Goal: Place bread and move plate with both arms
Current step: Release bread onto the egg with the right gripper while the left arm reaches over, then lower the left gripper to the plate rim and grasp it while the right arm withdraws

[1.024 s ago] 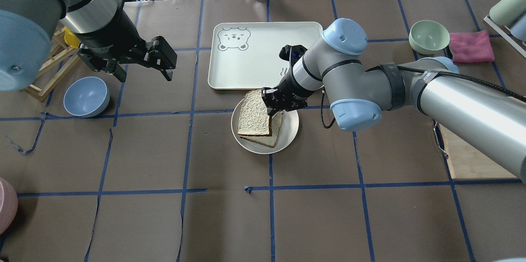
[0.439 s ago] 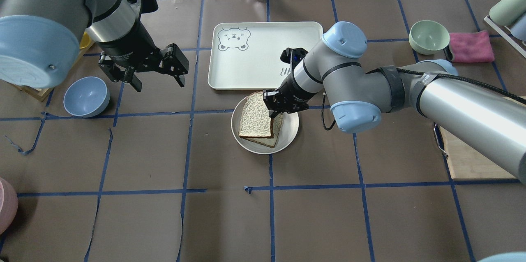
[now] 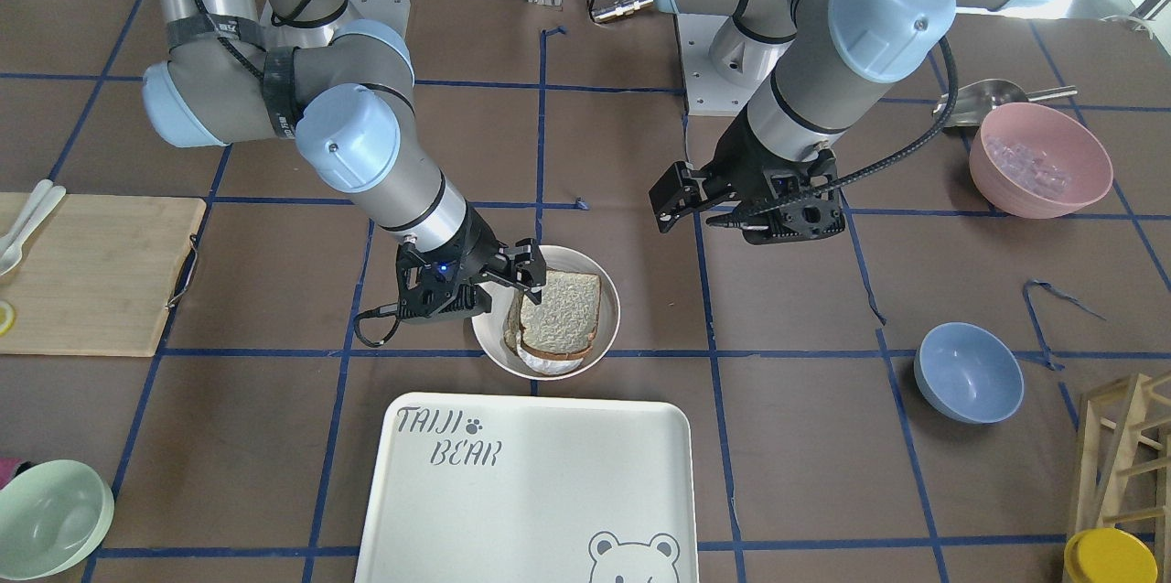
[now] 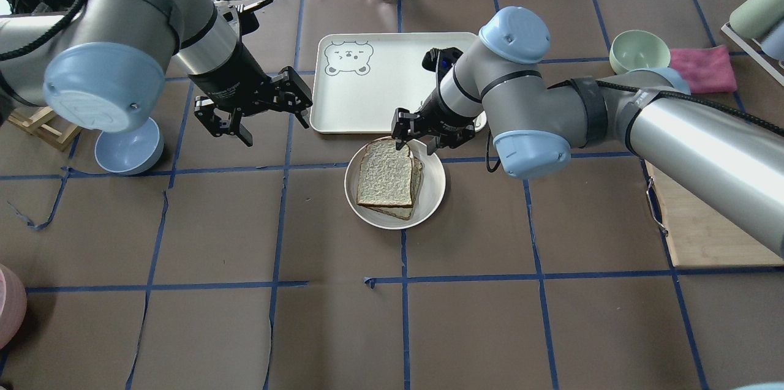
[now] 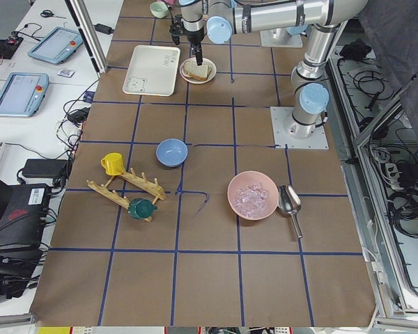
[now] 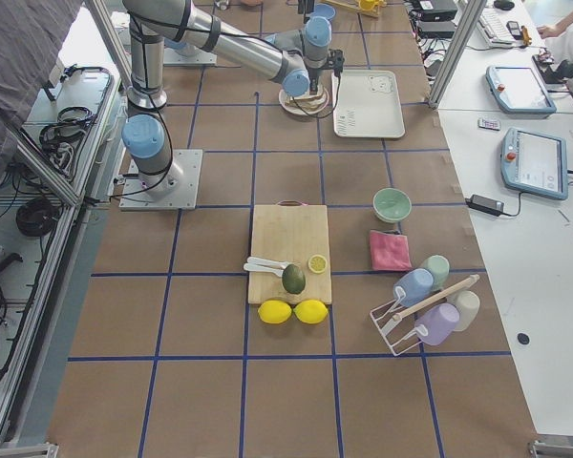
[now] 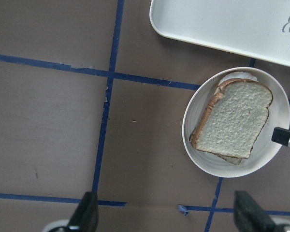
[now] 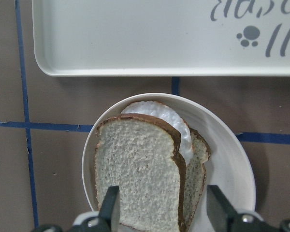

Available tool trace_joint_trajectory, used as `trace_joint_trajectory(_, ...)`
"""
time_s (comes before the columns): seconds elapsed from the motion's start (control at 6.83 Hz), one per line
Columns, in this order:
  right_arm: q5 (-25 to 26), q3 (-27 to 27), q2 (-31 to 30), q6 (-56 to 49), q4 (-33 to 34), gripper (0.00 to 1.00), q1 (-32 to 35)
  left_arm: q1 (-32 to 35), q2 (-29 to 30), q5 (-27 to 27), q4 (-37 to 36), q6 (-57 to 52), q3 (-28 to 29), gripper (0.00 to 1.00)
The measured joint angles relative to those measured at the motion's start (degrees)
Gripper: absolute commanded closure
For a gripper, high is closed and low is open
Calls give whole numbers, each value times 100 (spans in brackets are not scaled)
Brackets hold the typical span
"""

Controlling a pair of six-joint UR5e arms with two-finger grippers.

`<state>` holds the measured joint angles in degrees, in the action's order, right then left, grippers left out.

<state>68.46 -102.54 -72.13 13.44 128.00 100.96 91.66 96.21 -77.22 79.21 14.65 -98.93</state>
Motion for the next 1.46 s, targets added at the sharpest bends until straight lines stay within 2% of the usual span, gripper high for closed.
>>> trace_joint_trajectory(0.15,120,639,-25,-56,-709,2,-66,4,192,210,-468,302,-252,0)
trace_joint_trajectory(0.29,280,1380,-57,-381,-1710,0,-258,11,385,373,-1038,524,-578,0)
trace_joint_trajectory(0.44,599,1976,-155,-1090,-2680,0,-552,20,584,469,-1616,615,-888,0)
trace_joint_trajectory(0.59,988,2289,-363,-1821,-3395,0,-843,64,792,491,-2045,637,-1079,1)
trace_joint_trajectory(0.73,1339,2394,-712,-2261,-3972,0,-1036,162,997,482,-2345,635,-1173,12)
trace_joint_trajectory(0.88,1584,2399,-1095,-2423,-4381,0,-1100,247,1181,472,-2574,619,-1220,24)
trace_joint_trajectory(1.02,1778,2389,-1322,-2454,-4562,0,-1127,288,1338,471,-2735,560,-1253,40)
trace_joint_trajectory(1.17,1955,2373,-1399,-2445,-4611,0,-1143,303,1447,471,-2836,474,-1270,46)
trace_joint_trajectory(1.32,2009,2358,-1423,-2374,-4632,0,-1165,309,1524,473,-2875,421,-1274,58)
trace_joint_trajectory(1.46,2031,2350,-1430,-2122,-4628,0,-1185,316,1584,479,-2890,400,-1275,63)
